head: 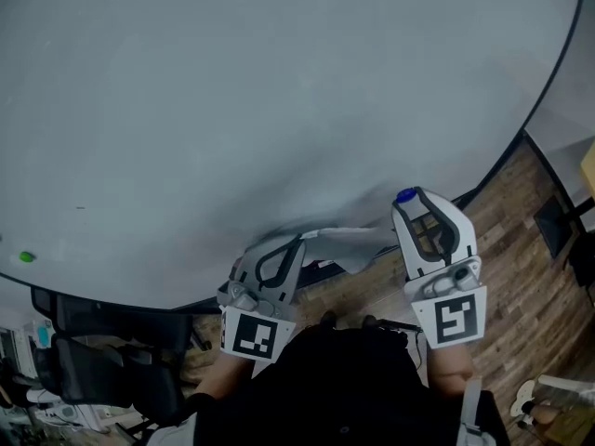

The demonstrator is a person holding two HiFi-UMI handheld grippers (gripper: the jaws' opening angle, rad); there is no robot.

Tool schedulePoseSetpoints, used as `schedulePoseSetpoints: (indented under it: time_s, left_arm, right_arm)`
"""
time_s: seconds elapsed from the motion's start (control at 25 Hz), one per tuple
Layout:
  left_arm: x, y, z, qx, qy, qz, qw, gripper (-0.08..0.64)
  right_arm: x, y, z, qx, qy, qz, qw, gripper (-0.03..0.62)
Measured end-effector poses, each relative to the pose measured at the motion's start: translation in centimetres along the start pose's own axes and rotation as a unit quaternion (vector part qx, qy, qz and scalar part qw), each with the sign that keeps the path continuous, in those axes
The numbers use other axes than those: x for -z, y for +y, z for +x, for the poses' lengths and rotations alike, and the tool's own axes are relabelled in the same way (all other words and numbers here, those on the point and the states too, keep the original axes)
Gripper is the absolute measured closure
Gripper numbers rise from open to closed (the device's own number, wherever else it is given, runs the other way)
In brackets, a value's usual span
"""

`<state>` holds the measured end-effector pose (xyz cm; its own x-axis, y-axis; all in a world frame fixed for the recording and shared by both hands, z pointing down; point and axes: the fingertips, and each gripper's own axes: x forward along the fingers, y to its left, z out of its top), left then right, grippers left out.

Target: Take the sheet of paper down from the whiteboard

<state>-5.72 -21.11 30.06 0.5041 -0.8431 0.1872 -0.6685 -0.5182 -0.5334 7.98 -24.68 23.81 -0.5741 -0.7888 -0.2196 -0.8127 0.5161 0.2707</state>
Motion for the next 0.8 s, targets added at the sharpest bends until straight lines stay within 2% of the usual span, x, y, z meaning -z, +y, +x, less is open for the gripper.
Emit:
schedulePoseSetpoints:
  time_s: [0.32, 0.4, 0.8]
  left_arm:
    - [2.2, -0.6, -2.0, -0.003, 0.032, -0.012, 0.9994, 0.549]
    - [2.6, -1.0, -2.4, -0.005, 0.034, -0.024, 0.9991, 0.549]
    - [2.8, -2.0, -3.6, -0.008, 0.041, -0.033, 0.9986, 0.549]
  right_arm:
    - [-0.2, 0.3, 3.3, -0.03, -0.008, -0.003, 1.0, 0.463]
    - [-0.3, 1.1, 4.0, -0.04, -0.011, -0.007, 0.999, 0.463]
    - [-0.1, 3.1, 5.9, -0.063, -0.011, -0.025, 0.998, 0.463]
